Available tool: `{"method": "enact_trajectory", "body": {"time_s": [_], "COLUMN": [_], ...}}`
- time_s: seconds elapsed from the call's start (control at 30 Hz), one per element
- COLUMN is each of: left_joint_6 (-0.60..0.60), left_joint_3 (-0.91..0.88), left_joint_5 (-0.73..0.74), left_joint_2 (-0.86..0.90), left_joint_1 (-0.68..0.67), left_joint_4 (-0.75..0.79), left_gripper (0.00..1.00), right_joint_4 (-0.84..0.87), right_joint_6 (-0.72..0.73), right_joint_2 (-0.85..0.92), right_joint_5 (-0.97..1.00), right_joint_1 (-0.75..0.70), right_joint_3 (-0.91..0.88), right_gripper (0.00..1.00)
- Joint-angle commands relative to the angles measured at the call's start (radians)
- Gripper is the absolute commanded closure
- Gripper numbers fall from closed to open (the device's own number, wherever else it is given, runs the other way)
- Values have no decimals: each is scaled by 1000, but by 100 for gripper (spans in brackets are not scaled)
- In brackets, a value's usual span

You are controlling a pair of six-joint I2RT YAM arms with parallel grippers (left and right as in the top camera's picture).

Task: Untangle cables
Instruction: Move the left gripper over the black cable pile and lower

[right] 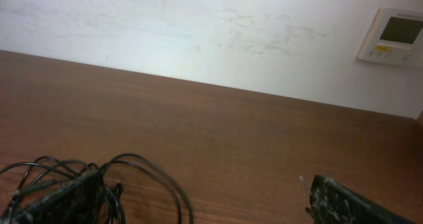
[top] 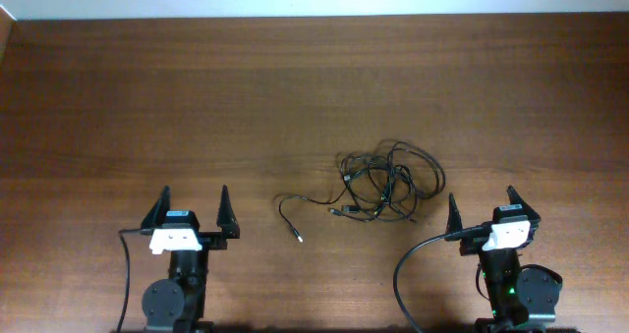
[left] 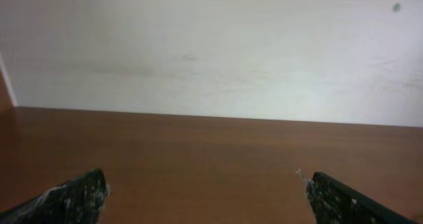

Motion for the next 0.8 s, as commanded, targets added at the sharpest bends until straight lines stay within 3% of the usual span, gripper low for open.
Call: {"method": "enact_trajectory", "body": {"time_s": [0.0, 0.17, 0.2, 0.33, 0.5, 0.57, 0.7, 0.73, 0.77], "left_joint_6": [-5, -5, -5, -4, 63, 63, 63, 63, 62], "left_joint_3": [95, 431, 560, 893, 1281, 1371, 1396, 1396, 1396], "left_joint_5": [130, 145, 145, 149, 285, 308, 359, 386, 414], "left_joint_2": [-1, 74, 142, 385, 769, 898, 1081, 1133, 1186], "left_joint_1": [-3, -3, -3, -4, -4, -4, -4, -4, -4], "left_joint_4": [-77, -493, -622, -906, -1264, -1366, -1379, -1383, -1392], "left_gripper": [1, 1, 1, 1, 1, 1, 1, 26, 94], "right_joint_4": [-5, -5, -5, -5, -5, -5, -5, -5, -5], "right_joint_6": [11, 11, 11, 11, 11, 11, 11, 11, 11], "right_joint_2": [3, 3, 3, 3, 3, 3, 3, 3, 3], "right_joint_5": [-19, -19, -18, -19, -19, -18, -18, -19, -19], "right_joint_1": [-6, -6, -6, -6, -6, -6, -6, -6, -6], "right_joint_3": [-5, -5, -5, -5, -5, -5, -5, -5, -5], "right_gripper": [1, 1, 1, 2, 2, 2, 2, 2, 1]}}
